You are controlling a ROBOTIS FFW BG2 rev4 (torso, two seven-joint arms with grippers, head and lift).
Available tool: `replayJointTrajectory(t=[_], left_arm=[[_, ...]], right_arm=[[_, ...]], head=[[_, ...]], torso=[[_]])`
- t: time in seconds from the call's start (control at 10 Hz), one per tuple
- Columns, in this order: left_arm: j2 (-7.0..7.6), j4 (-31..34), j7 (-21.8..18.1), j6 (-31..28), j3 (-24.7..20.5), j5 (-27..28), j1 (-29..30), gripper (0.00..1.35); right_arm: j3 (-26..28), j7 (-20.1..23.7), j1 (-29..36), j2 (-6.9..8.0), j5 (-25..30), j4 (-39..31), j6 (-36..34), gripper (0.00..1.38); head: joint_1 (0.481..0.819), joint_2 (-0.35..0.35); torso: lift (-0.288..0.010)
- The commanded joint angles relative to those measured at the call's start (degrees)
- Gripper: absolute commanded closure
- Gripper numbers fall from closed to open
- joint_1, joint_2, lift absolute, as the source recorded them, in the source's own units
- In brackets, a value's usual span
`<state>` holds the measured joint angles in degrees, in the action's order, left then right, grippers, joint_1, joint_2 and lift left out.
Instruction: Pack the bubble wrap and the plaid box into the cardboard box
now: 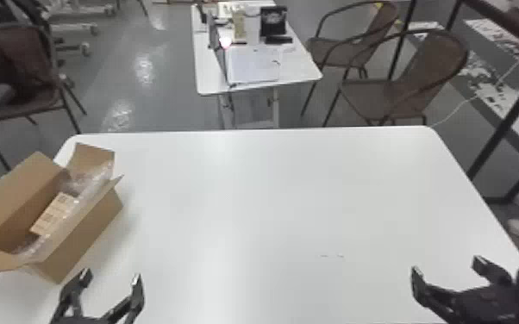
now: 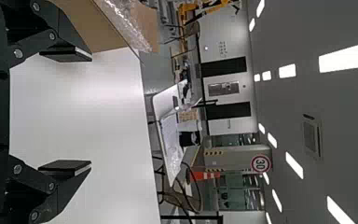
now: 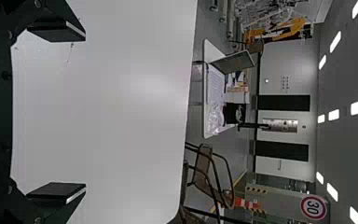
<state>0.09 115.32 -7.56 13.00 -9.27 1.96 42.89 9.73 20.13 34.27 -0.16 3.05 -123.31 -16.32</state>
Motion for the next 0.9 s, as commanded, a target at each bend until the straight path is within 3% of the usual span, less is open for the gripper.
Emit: replayJointTrajectory(t=[0.0,0.3,0.8], left_arm=[[-0.24,0.0,0.1,-0.2,0.7,-0.2,-0.4,0.45],[-0.24,-0.1,3.1,-0.3,2.2,-1.3,-0.1,0.45],[-0.24,-0.5,3.2,0.1,2.1,-1.6,-0.4,0.45]], right_arm=[[0.1,-0.3,0.0,0.21,1.1,-0.8,-1.4,0.16],[-1.4,-4.7,1.0,0.21,2.5,-2.7,-3.1,0.16],[-2.5,-4.5,-0.1,0.21,-0.6,-1.8,-3.1,0.16]], head=[[0.695,0.044],[0.695,0.027],[0.695,0.039]], torso=[[-0.063],[-0.063],[-0.063]])
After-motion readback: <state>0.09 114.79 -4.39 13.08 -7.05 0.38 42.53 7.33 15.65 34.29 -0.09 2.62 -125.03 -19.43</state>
